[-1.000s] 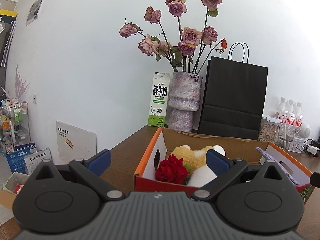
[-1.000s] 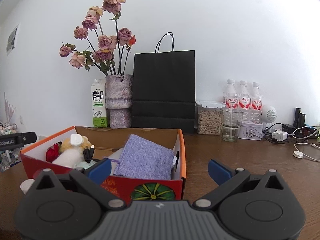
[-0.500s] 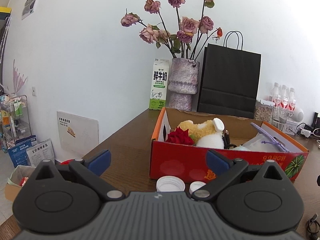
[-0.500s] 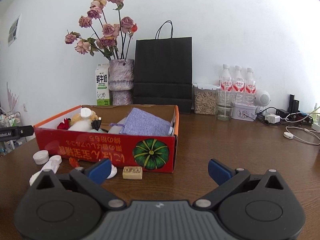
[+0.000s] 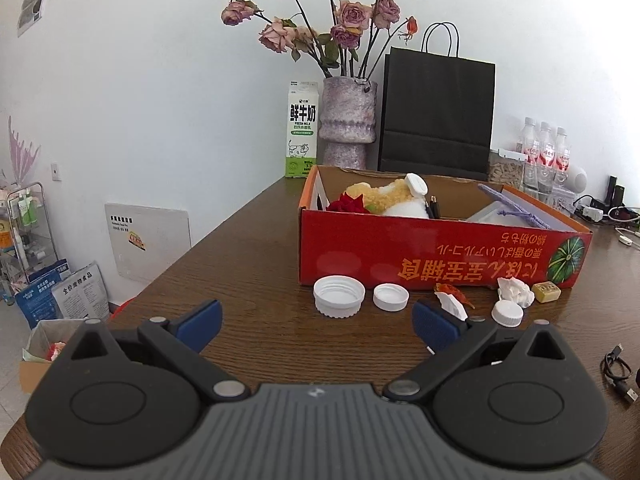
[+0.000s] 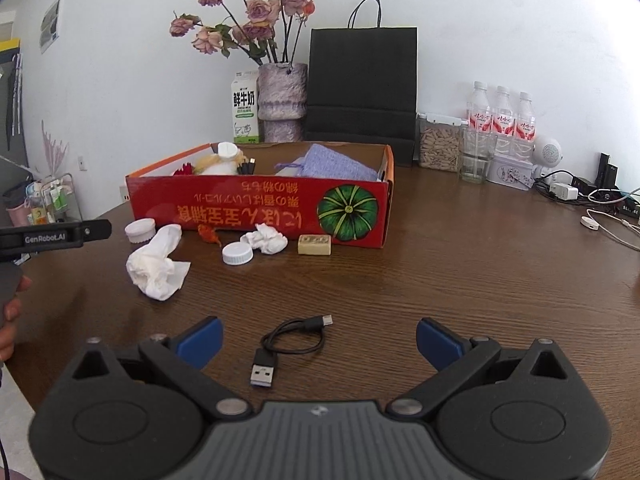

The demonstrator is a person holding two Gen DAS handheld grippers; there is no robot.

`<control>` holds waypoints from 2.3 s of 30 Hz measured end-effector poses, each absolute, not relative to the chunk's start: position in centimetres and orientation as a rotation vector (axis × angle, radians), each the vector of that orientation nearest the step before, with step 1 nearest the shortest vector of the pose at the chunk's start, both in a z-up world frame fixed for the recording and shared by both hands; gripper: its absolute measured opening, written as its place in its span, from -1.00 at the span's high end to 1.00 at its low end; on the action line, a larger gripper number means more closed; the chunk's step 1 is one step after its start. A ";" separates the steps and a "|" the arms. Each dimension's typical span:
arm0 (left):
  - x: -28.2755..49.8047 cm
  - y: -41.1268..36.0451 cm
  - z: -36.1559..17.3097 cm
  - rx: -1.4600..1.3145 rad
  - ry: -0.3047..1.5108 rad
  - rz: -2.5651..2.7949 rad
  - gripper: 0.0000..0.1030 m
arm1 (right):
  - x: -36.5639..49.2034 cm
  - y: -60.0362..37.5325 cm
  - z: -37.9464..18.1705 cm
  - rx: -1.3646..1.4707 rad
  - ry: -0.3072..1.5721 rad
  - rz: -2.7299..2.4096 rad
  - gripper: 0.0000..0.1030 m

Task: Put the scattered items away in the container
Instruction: 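Withdraw both tools from the box toward the remaining items, then grasp the black USB cable with the right tool, then grasp the white tissue with the left tool while the right tool holds the cable, then carry the tissue with the left tool while the right tool carries the cable to the box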

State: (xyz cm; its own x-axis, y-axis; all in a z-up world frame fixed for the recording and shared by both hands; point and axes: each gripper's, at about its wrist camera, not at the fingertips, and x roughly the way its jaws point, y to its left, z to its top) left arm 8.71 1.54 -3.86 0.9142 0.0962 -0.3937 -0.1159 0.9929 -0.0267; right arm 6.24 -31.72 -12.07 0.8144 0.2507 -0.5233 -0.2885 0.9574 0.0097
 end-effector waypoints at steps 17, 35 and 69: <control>8.9 0.5 -4.3 0.016 0.448 0.088 -1.00 | 8.2 -29.7 -13.4 -0.077 0.614 0.286 -0.55; 9.4 0.2 -4.4 0.030 0.482 0.084 -1.00 | 9.0 -29.8 -13.1 -0.046 0.587 0.294 0.48; 13.1 -6.3 -4.3 0.015 0.646 -0.112 0.44 | 9.0 -30.5 -11.9 0.000 0.552 0.303 0.50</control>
